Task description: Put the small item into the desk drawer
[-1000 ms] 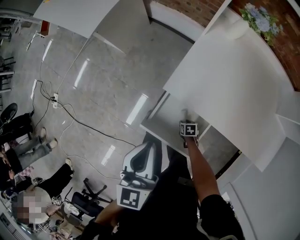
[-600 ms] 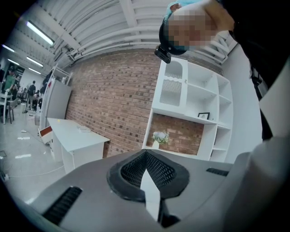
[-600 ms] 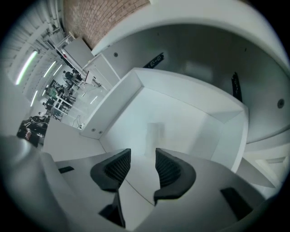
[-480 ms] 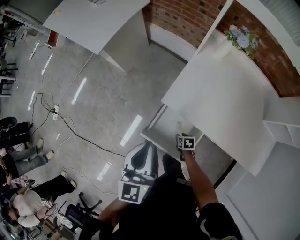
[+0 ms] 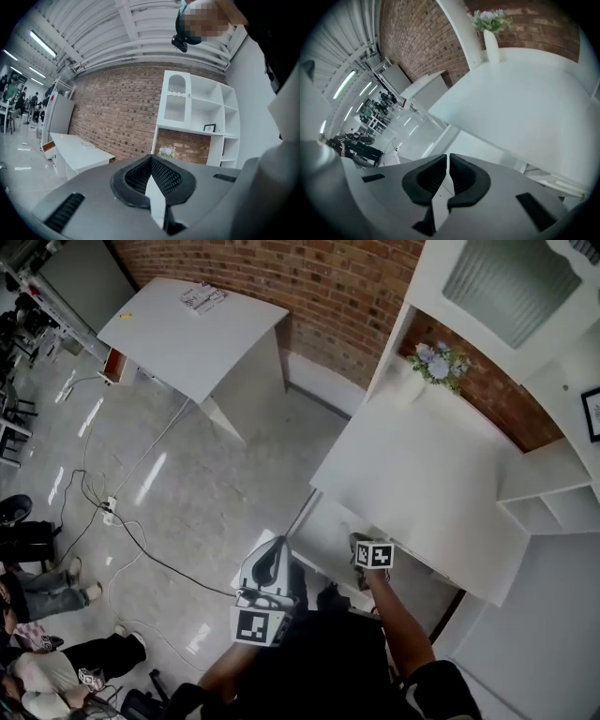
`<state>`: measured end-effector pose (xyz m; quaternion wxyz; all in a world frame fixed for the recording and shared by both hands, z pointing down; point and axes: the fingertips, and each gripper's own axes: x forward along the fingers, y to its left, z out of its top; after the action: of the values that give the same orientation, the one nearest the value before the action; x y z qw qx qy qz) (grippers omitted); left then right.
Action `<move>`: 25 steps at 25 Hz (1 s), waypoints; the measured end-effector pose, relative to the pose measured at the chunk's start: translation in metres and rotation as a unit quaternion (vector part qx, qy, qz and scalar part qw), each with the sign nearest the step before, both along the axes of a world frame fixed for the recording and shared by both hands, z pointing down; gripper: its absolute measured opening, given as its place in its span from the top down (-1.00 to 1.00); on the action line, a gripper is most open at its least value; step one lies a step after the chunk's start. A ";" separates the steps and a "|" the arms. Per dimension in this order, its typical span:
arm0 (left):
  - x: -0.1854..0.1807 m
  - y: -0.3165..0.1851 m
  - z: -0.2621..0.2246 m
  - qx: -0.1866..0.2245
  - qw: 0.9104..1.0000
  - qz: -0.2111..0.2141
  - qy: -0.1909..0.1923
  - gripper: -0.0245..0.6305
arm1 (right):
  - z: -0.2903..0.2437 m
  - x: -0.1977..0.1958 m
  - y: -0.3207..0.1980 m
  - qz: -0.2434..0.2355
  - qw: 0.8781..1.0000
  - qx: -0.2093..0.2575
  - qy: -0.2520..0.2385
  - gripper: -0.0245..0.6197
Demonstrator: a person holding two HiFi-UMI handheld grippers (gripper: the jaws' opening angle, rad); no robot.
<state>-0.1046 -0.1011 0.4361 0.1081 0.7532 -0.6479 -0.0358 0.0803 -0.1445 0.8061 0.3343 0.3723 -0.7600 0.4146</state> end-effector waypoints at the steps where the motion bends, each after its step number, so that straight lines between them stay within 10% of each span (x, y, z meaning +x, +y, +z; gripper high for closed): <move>1: 0.001 0.000 -0.004 0.003 1.000 0.003 -0.002 0.86 | -0.017 0.000 -0.004 0.005 1.000 0.015 -0.011 0.82; 8: 0.007 -0.004 -0.022 0.029 0.999 0.008 0.011 0.86 | -0.149 -0.007 -0.029 0.027 0.984 0.152 -0.087 0.88; 25: 0.019 -0.001 -0.038 0.042 0.999 0.019 0.009 0.86 | -0.369 -0.005 0.003 0.027 0.904 0.413 -0.109 0.88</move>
<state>-0.0858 -0.1023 0.3977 0.0827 0.7691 -0.6301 -0.0675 0.0752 -0.1415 0.4371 0.0539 0.4500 -0.8845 0.1103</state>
